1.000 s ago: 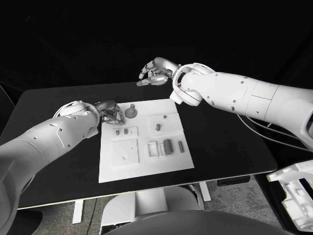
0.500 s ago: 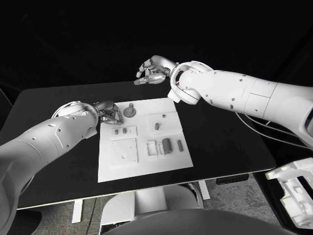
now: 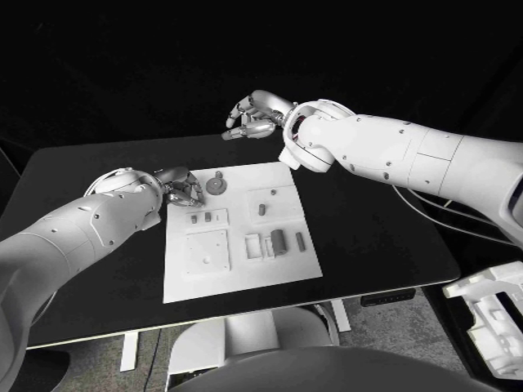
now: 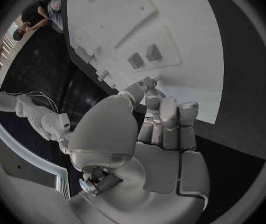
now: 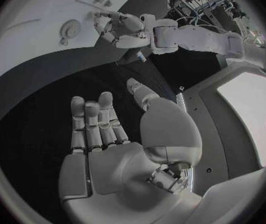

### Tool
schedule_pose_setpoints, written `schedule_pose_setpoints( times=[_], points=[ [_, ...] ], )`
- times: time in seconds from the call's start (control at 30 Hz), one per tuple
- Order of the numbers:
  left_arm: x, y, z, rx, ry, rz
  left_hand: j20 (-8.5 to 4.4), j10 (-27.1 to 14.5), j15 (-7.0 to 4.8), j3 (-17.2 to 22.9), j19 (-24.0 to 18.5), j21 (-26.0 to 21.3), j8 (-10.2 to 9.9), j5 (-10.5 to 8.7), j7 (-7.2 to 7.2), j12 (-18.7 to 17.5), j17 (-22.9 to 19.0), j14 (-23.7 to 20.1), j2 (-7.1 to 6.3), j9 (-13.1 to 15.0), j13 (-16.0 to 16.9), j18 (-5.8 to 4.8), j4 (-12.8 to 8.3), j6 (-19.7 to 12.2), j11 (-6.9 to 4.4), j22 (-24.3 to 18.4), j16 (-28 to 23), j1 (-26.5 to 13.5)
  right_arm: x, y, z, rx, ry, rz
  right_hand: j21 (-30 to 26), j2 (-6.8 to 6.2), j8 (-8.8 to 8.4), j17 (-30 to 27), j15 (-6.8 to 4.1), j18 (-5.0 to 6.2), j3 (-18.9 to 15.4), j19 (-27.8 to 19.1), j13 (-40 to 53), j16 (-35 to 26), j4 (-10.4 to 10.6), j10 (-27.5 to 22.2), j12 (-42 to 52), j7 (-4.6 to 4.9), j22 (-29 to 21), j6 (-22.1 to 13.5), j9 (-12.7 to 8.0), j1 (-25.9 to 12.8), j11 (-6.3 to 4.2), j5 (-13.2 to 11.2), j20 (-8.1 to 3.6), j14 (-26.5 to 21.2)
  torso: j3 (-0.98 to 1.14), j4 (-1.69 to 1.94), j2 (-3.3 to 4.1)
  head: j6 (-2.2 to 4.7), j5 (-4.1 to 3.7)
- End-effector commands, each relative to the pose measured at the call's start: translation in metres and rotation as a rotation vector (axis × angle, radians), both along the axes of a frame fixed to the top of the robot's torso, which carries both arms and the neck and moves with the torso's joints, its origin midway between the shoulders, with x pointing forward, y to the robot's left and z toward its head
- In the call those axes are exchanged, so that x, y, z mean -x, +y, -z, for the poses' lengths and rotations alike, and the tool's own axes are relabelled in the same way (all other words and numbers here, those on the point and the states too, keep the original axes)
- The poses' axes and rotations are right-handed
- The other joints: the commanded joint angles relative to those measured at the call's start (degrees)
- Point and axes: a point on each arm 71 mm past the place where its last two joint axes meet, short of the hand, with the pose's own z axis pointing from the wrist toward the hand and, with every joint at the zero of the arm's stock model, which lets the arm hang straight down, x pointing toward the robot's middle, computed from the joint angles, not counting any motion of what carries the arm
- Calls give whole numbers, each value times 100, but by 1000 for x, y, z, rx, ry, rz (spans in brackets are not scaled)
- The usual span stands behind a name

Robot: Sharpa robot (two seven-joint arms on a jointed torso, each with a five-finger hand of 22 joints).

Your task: Assemble the parts on the task board

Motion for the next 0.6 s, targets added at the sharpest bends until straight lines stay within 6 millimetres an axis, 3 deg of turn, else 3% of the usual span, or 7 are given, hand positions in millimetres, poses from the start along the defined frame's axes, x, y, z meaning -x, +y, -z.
schedule_pose_setpoints(
  times=[0.03,0.6],
  points=[
    [1,-3,0,12,10,8,-37,-17,-9,37,-15,332,17,25,169,-4,-9,-47,51,5,-7,156,-3,205,-30,8,11,-9,1,1,-1,2,-4,-8,9,-31,13,-5,-19,-32,-28,18,-8,25,-9,26,25,14,-9,8,8,-21,-2,-14,-10,36,0,-1,-3,-1,2],
    [2,-4,4,13,18,4,-37,-17,-9,42,-17,332,15,25,172,-5,-10,-48,51,5,-8,156,-1,205,-30,8,11,-8,1,3,-2,1,-6,-10,9,-31,13,-5,-19,-32,-28,18,-8,25,-9,26,25,14,-9,8,8,-21,-2,-14,-10,36,0,-17,10,-3,-10]
  ],
)
